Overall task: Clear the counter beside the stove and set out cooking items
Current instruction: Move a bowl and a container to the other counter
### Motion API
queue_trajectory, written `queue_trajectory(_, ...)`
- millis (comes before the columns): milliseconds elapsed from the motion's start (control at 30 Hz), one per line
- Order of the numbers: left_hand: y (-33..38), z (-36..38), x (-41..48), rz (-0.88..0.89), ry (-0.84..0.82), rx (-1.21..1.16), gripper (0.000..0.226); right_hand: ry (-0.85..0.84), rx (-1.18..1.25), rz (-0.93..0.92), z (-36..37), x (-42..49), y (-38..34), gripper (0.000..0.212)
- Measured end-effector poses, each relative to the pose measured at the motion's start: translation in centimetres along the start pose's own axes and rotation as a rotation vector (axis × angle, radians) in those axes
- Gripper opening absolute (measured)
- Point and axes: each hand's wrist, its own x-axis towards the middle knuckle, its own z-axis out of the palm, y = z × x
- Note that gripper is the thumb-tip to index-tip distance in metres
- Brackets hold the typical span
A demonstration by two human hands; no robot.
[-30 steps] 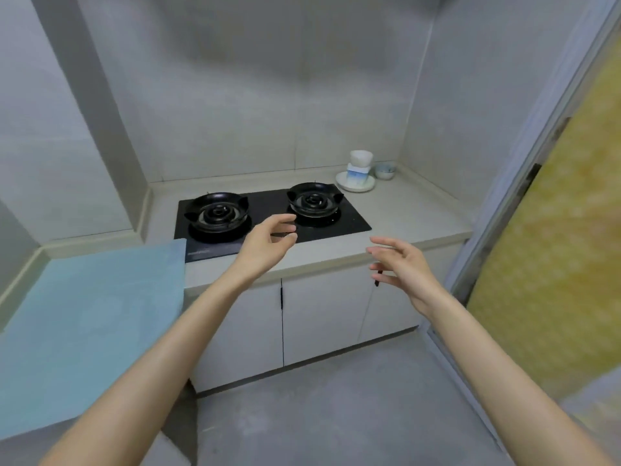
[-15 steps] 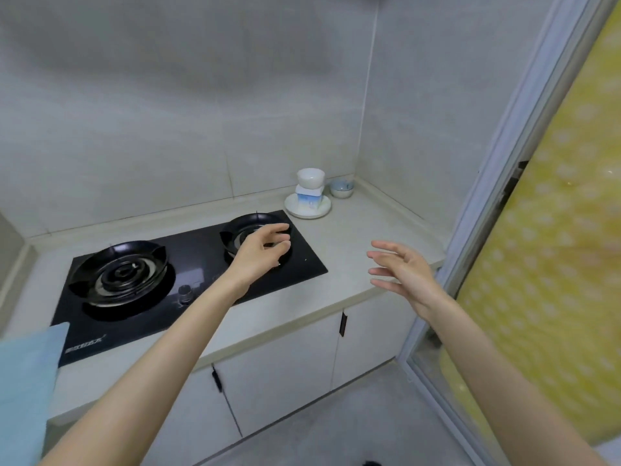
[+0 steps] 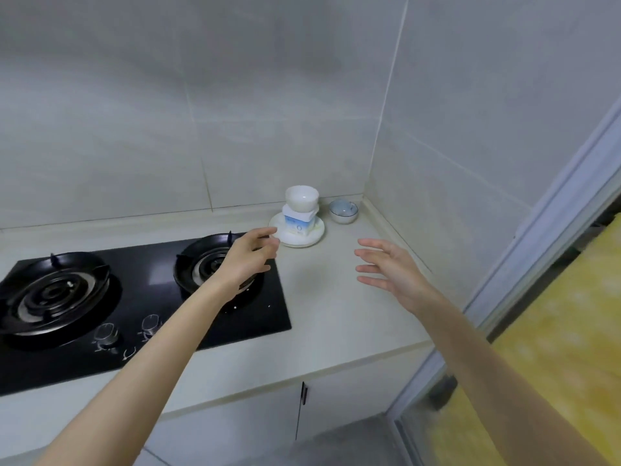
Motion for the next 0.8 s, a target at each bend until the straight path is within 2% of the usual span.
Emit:
queue_trajectory(500,-2.0,1.4,22.4,-0.183,0.017,-0.088,0.038,-0.081,0.050,0.208,0.4,26.2,0.1,0.032)
queue_trajectory(667,-3.6,1.6,26.9,-0.234,0.064,-0.112,0.038,-0.078,0.049,0.301,2.4,33.2,0.6,0.023)
queue_trajectory(800,-5.6,2.0,28.1,-0.275,0.100,-0.139,0.036,-0.074,0.016,0.321,4.1,38.0,1.3,0.045)
